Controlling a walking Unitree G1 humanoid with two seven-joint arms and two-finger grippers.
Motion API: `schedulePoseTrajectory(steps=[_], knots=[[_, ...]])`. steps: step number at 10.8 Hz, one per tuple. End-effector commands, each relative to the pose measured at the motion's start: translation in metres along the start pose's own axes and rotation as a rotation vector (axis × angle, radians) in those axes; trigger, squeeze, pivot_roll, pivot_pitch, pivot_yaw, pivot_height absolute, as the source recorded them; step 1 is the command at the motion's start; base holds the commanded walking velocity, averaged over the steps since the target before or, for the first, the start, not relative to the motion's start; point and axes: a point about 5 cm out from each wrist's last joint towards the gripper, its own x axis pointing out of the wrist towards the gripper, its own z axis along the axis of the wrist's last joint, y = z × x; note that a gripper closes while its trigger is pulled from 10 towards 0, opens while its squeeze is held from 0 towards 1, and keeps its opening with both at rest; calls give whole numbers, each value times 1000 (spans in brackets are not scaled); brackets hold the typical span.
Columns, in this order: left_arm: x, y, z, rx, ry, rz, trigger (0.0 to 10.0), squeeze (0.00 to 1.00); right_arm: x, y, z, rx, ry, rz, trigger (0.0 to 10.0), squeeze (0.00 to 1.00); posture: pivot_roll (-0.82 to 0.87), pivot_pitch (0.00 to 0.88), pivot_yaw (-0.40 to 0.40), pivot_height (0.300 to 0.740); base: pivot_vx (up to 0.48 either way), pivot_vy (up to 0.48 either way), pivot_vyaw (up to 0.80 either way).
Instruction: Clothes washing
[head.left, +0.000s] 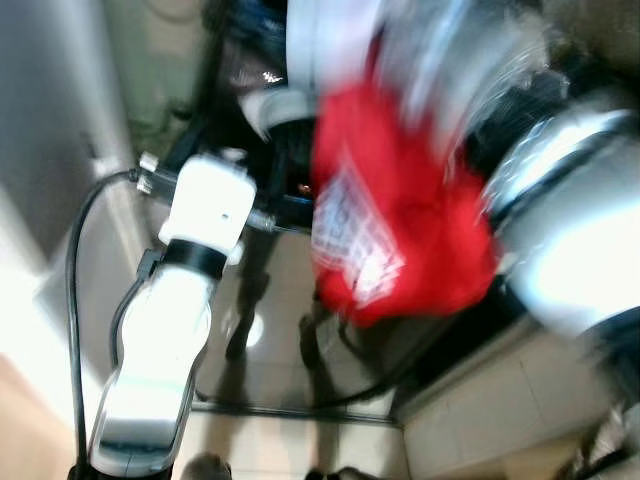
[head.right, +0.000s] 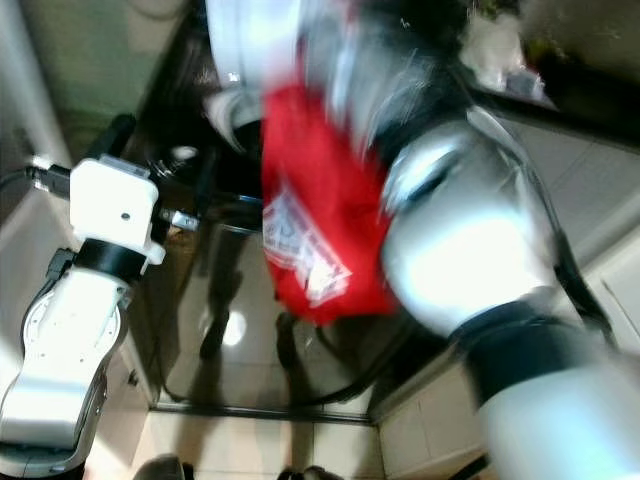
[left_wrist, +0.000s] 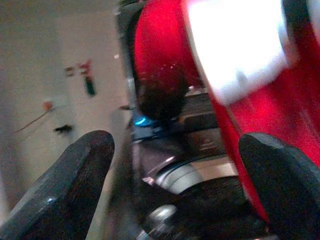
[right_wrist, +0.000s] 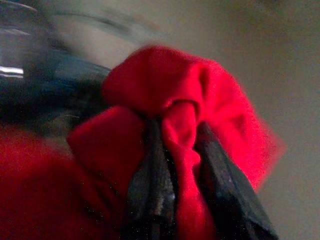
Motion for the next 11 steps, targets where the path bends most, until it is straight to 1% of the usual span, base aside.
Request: schedulePoseTrajectory(steps=[1,2,3,4,5,6,7,8,9,10,11], knots=[[-2,-4,4,3,-7,-13,10000,0,-5,1,-17,-115,21,45,10000,0,280,22,-225,740,0,0,0],[-6,-5,4,12,12,-27,10000,0,-15,35,-15,-162,10,163,10000,0,289,42,-223,740,0,0,0],[-10,-4,3,11,33,-32,10000,0,-21,47,-21,-40,80,185,10000,0,288,51,-211,740,0,0,0],[-10,-5,3,11,37,-41,10000,0,-21,46,-24,24,117,169,10000,0,281,52,-205,740,0,0,0],[-8,-6,3,14,36,-52,10000,0,-19,33,-31,241,204,79,10000,0,271,40,-196,740,0,0,0],[-4,-11,-8,-19,94,-73,10000,0,-14,-9,-56,797,343,-187,10000,0,238,8,-185,740,0,0,0],[-1,-17,-15,-79,125,-99,10000,0,-15,-34,-70,1016,353,-310,10000,0,218,0,-179,740,0,0,0],[2,-21,-18,-135,133,-127,10000,0,-16,-55,-79,1123,315,-397,10000,0,205,0,-175,740,0,0,0],[6,-29,-23,-274,151,-236,10000,0,-20,-82,-92,1269,246,-472,10000,0,168,0,-154,740,0,0,0],[7,-37,-28,-340,177,-382,10000,0,-23,-96,-99,1343,204,-502,10000,0,134,0,-139,740,0,0,0],[10,-39,-38,-369,203,-599,10000,0,-30,-114,-114,1574,93,-495,10000,0,95,0,-123,740,0,0,0]])
